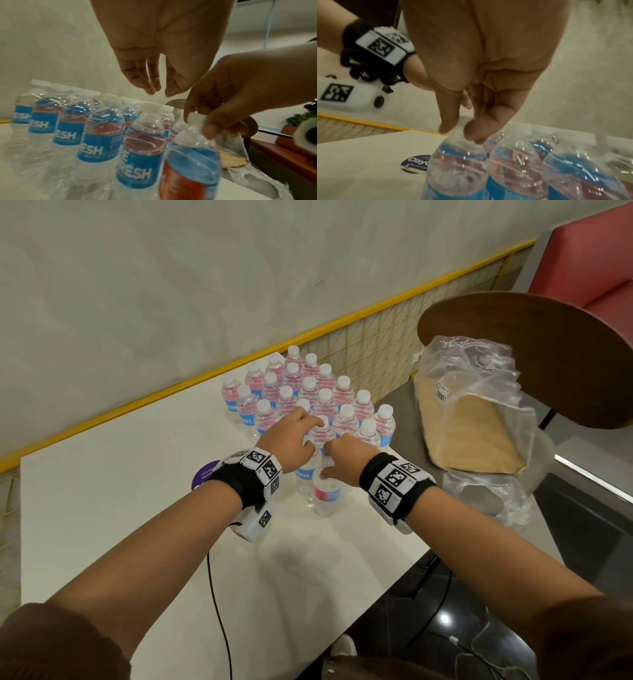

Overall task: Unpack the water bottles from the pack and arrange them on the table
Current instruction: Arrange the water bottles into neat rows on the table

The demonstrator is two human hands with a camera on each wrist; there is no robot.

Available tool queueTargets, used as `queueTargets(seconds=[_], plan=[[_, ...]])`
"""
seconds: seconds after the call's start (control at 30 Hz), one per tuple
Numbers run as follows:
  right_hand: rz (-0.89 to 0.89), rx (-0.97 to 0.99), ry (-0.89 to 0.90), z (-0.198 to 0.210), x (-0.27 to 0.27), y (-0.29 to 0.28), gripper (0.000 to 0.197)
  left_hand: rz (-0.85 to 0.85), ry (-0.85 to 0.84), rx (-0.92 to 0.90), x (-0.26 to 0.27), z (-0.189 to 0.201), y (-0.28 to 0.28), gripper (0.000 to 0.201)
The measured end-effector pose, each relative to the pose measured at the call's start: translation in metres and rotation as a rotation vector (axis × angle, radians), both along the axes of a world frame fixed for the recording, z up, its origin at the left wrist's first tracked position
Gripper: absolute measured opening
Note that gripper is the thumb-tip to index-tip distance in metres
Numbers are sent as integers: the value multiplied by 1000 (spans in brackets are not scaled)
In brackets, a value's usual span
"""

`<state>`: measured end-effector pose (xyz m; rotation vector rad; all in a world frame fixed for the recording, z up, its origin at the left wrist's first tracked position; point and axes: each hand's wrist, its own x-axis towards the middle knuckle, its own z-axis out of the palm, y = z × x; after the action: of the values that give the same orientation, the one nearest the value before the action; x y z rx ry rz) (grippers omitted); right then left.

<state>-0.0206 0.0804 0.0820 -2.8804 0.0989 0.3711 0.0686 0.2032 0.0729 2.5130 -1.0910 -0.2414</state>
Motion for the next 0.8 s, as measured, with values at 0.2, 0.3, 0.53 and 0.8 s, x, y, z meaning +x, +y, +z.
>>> queueTargets(seconds=[0.2,0.3,0.53,0.8], plan=[[-147,104,21,9,-3,-17,35,-46,-3,124,-24,17,-13,29],[-243,172,38,24,-6,-44,33,-15,-14,238,-28,13,-17,47],[-321,137,-68,27,-4,-76,17,-183,68,329,-32,9,-21,30],[-203,125,13,6,-1,-70,36,-254,20,421,-18,11,-18,38]])
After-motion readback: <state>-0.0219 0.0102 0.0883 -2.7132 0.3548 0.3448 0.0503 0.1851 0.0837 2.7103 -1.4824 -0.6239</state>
